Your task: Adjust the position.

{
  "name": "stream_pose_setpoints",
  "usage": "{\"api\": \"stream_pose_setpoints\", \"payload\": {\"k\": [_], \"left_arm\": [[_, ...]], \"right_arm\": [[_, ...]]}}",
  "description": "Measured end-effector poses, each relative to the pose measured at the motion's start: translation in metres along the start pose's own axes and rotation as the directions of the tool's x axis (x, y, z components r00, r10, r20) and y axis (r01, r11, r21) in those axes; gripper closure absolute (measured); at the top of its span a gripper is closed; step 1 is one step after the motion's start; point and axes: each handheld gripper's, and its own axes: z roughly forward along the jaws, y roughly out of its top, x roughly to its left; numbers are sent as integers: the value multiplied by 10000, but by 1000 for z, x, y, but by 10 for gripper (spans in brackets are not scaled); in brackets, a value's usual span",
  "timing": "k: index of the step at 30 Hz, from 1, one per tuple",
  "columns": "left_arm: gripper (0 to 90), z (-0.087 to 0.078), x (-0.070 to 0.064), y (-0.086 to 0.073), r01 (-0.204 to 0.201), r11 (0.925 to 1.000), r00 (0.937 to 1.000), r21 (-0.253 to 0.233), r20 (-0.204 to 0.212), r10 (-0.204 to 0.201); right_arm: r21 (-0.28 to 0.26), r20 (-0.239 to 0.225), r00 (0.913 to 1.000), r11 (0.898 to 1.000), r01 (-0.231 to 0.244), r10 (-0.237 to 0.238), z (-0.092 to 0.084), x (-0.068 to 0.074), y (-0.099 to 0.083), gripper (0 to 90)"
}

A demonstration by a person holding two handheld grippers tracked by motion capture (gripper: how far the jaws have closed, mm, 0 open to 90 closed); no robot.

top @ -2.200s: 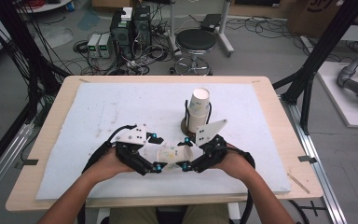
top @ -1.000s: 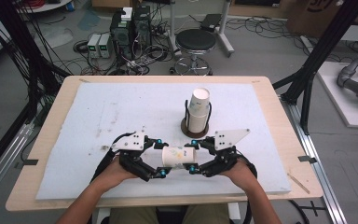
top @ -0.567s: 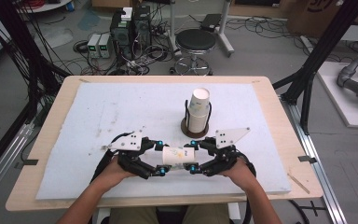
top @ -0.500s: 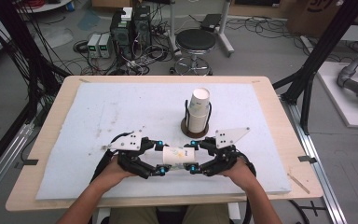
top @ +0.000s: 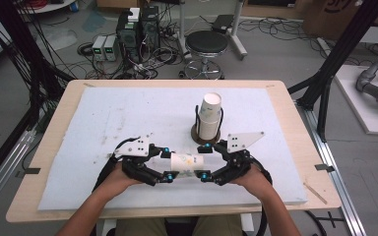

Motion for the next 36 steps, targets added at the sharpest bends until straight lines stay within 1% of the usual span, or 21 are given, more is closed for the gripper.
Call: {"api": "stream_pose_setpoints", "payload": {"k": [3, 4, 6, 7, 8, 11, 13, 14, 15, 18, 20, 23, 26, 27, 28, 30, 31, 32, 34, 35, 36], "left_arm": [[364, -2, -1, 6, 12, 9984, 9998, 563, -180, -1], [364, -3, 0, 9, -107, 9963, 9996, 853, -236, 128], [364, -4, 0, 14, -41, 9931, 9995, 1174, -297, 76], [365, -5, 0, 16, -83, 9904, 9994, 1380, -319, 128], [364, -5, 1, 19, -133, 9877, 9992, 1561, -356, 191], [366, -6, 2, 27, -232, 9787, 9988, 2039, -364, 312], [367, -7, 2, 32, -327, 9722, 9983, 2318, -398, 430], [368, -7, 2, 35, -369, 9670, 9981, 2520, -378, 479], [368, -7, 3, 37, -398, 9643, 9980, 2618, -375, 514], [369, -5, 4, 44, -503, 9498, 9974, 3088, -344, 640], [369, -4, 4, 49, -610, 9372, 9966, 3433, -304, 760], [370, -1, 4, 53, -680, 9250, 9961, 3739, -263, 839], [371, 1, 5, 58, -796, 9070, 9949, 4136, -233, 979], [371, 2, 5, 58, -771, 9045, 9951, 4195, -241, 960], [371, 3, 5, 59, -801, 8971, 9949, 4345, -209, 990], [371, 5, 5, 60, -831, 8895, 9946, 4493, -182, 1021], [371, 5, 5, 61, -868, 8832, 9944, 4608, -130, 1046], [372, 6, 5, 61, -863, 8821, 9943, 4631, -149, 1051], [371, 7, 5, 62, -889, 8751, 9943, 4756, -95, 1062], [372, 8, 5, 62, -882, 8753, 9942, 4755, -127, 1071], [371, 8, 5, 63, -937, 8723, 9935, 4800, -112, 1129]], "right_arm": [[322, 257, 9995, 9993, 191, -199, 0, 2, 4, 221], [391, 310, 9991, 9989, 266, -278, 0, 2, 4, 220], [698, 607, 9970, 9966, 441, -484, 1, 3, 8, 220], [881, 684, 9958, 9946, 541, -602, 3, 3, 9, 220], [1060, 615, 9956, 9923, 636, -704, 4, 4, 11, 220], [1618, 724, 9917, 9824, 935, -1063, 9, 5, 16, 220], [1988, 722, 9883, 9730, 1175, -1341, 13, 5, 20, 220], [2092, 669, 9879, 9701, 1232, -1399, 15, 5, 22, 220], [2186, 687, 9863, 9669, 1316, -1497, 16, 5, 24, 220], [2509, 662, 9829, 9563, 1502, -1717, 20, 5, 29, 220], [2673, 604, 9821, 9509, 1562, -1784, 23, 5, 31, 220], [2942, 539, 9787, 9398, 1739, -1980, 26, 5, 34, 220], [3179, 517, 9759, 9299, 1852, -2120, 29, 5, 36, 221], [3228, 473, 9763, 9281, 1853, -2113, 30, 6, 36, 221], [3275, 469, 9750, 9255, 1903, -2171, 30, 6, 37, 220], [3420, 462, 9729, 9187, 1975, -2263, 32, 6, 38, 221], [3524, 455, 9710, 9133, 2041, -2345, 33, 6, 39, 221], [3594, 444, 9708, 9105, 2045, -2356, 33, 6, 39, 221], [3678, 413, 9687, 9052, 2130, -2448, 35, 6, 40, 221], [3741, 386, 9695, 9032, 2104, -2419, 35, 7, 41, 221], [3796, 374, 9686, 9001, 2138, -2458, 36, 7, 41, 221]]}}
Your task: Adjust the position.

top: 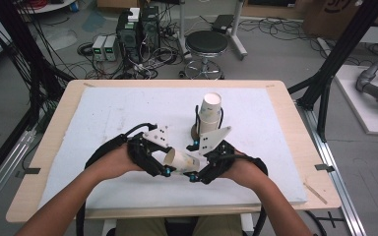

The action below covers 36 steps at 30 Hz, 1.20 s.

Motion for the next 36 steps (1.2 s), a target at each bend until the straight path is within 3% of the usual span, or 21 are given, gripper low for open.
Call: {"api": "stream_pose_setpoints", "payload": {"k": [11, 21, 26, 36], "left_arm": [[372, 2, 0, 4, -65, 9986, 10000, 524, 1, 65], [372, 6, -1, 5, -88, 9982, 9999, 592, -60, 92], [371, 8, -2, 6, -90, 9980, 9999, 630, -54, 94], [338, 13, -3, 6, 13, 9986, 9998, 523, -197, -2]], "right_arm": [[949, -114, 9997, 9952, 243, -233, 13, 0, 10, 234], [1557, -298, 9989, 9870, 390, -348, 25, 0, 13, 284], [1676, -396, 9986, 9850, 405, -343, 27, -1, 14, 361], [1717, -394, 9992, 9851, 59, 8, 30, -3, 9, 382]]}}
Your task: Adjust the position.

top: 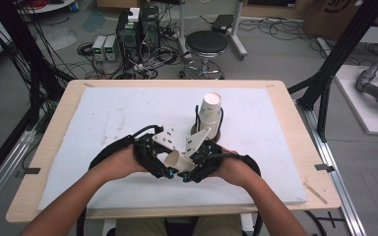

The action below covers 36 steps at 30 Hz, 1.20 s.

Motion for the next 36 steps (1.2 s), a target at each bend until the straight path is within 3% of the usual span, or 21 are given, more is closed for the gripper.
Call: {"api": "stream_pose_setpoints", "payload": {"k": [4, 6, 8, 11, 13, 15, 17, 18, 22, 25, 29, 30, 32, 33, 34, 36], "left_arm": [[311, 2, 1, -3, 159, 9991, 9999, -389, -16, -160], [276, 2, 1, -5, 329, 9960, 9995, -831, -12, -331], [212, 1, 2, -8, 528, 9892, 9985, -1365, -54, -541], [192, -1, 4, -14, 788, 9725, 9966, -2190, -81, -826], [190, -4, 5, -19, 1146, 9518, 9924, -2846, -113, -1229], [189, -6, 5, -25, 1505, 9181, 9862, -3667, -88, -1652], [189, -9, 7, -31, 1705, 8935, 9810, -4155, -138, -1936], [189, -10, 7, -34, 1874, 8728, 9761, -4507, -142, -2170], [183, -13, 8, -45, 2202, 8194, 9648, -5292, -59, -2631], [184, -15, 7, -53, 2241, 7858, 9585, -5764, -156, -2848], [184, -18, 5, -66, 2137, 7482, 9513, -6282, -403, -3056], [188, -19, 5, -69, 2078, 7445, 9486, -6344, -552, -3117], [190, -19, 4, -76, 2108, 7275, 9396, -6529, -700, -3351], [189, -18, 4, -79, 2159, 7230, 9359, -6563, -719, -3448], [189, -18, 4, -81, 2184, 7199, 9330, -6588, -752, -3519], [189, -16, 3, -89, 2213, 7053, 9265, -6735, -805, -3675]], "right_arm": [[-65, -40, 9998, 9998, -188, 187, 1, -1, -3, 388], [-47, -73, 9995, 9995, -321, 321, 0, -1, -3, 392], [-42, -83, 9992, 9992, -391, 391, 0, -2, -4, 394], [-77, -124, 9985, 9985, -534, 533, -1, -2, -6, 394], [-122, -137, 9976, 9976, -682, 680, -2, -3, -9, 393], [-259, -85, 9962, 9959, -866, 864, -4, -4, -13, 392], [-509, -87, 9950, 9937, -1003, 999, -5, -5, -17, 392], [-582, -75, 9944, 9927, -1054, 1052, -6, -5, -18, 392], [-1021, -9, 9918, 9866, -1269, 1275, -10, -5, -26, 389], [-1343, 83, 9908, 9820, -1326, 1350, -11, -5, -33, 386], [-1988, 276, 9880, 9695, -1436, 1520, -14, -3, -46, 381], [-2189, 332, 9882, 9658, -1386, 1493, -14, -2, -50, 379], [-2595, 558, 9864, 9562, -1352, 1547, -16, 0, -57, 374], [-2777, 615, 9851, 9508, -1375, 1604, -17, 1, -61, 374], [-2983, 650, 9837, 9440, -1412, 1677, -18, 2, -65, 373], [-3376, 821, 9794, 9298, -1469, 1845, -21, 3, -72, 371]]}}
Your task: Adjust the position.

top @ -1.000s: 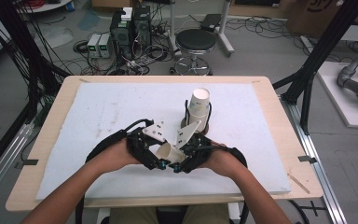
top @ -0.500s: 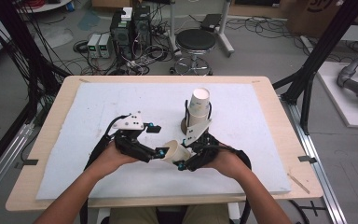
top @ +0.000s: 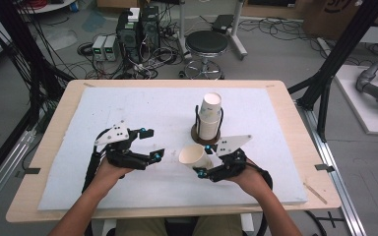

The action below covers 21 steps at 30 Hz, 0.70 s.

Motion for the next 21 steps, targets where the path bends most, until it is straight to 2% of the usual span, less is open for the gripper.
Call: {"api": "stream_pose_setpoints", "payload": {"k": [3, 8, 13, 18, 21], "left_arm": [[189, -5, 3, -9, 227, 9996, 9997, -186, -108, -229], [189, -14, 8, -23, 353, 9980, 9982, -517, -469, -377], [189, -22, 13, -33, 37, 9979, 9966, -649, -815, -90], [197, -28, 17, -44, 111, 9981, 9938, -606, -1094, -177], [196, -29, 17, -51, 175, 9984, 9915, -530, -1276, -242]], "right_arm": [[-416, 216, 9997, 9990, -130, 139, -6, 1, -8, 368], [-1014, 654, 9968, 9941, -388, 456, -14, 1, -19, 363], [-1632, 990, 9908, 9837, -755, 924, -21, -1, -30, 357], [-2043, 1337, 9842, 9750, -872, 1160, -27, -3, -35, 353], [-2413, 1509, 9801, 9662, -904, 1293, -32, -4, -36, 353]]}}
